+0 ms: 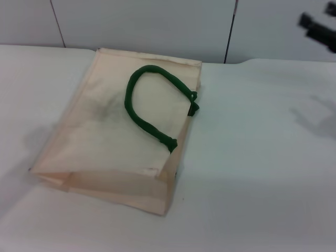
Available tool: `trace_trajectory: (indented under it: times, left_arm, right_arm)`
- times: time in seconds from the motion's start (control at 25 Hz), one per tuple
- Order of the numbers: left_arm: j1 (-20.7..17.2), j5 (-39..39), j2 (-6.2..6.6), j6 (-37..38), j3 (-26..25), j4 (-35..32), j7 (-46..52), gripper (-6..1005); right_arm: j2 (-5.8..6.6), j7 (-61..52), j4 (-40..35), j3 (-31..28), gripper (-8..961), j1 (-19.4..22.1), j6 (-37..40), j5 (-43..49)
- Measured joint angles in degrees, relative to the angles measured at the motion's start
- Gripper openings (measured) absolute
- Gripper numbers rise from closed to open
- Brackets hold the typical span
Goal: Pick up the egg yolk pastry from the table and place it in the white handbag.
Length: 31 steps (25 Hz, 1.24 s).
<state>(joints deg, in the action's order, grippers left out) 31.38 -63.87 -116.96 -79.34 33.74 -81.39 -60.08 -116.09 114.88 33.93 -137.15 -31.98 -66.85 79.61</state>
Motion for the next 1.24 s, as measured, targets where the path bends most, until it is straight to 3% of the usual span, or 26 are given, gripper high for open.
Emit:
trace_trajectory:
  times: [0.12,0.36,0.6,1.24]
  left_arm:
    - [-0.36,-2.59,-0.06,2.53,0.08,4.26,-3.30,586]
    - [0.09,-7.01,-0.03,6.85,0.64,13.97,-13.67,585]
    - [0.54,-10.56,-0.02,8.37,0.65,19.33,-19.30,585]
    - [1.17,-10.74,0.53,7.56,3.03,20.27,-20.60,585]
  right_arm:
    - [-0.05,4.04,-2.81,-3.19,835,0.51,-1.93,-2.44]
    - [0.14,9.21,-7.57,-3.37,835,-0.78,-0.22,-3.55]
    - [0.11,10.08,-9.63,-2.86,835,-2.13,1.68,-3.35]
    - [0.08,9.70,-9.72,-2.93,835,-2.12,1.81,-3.30]
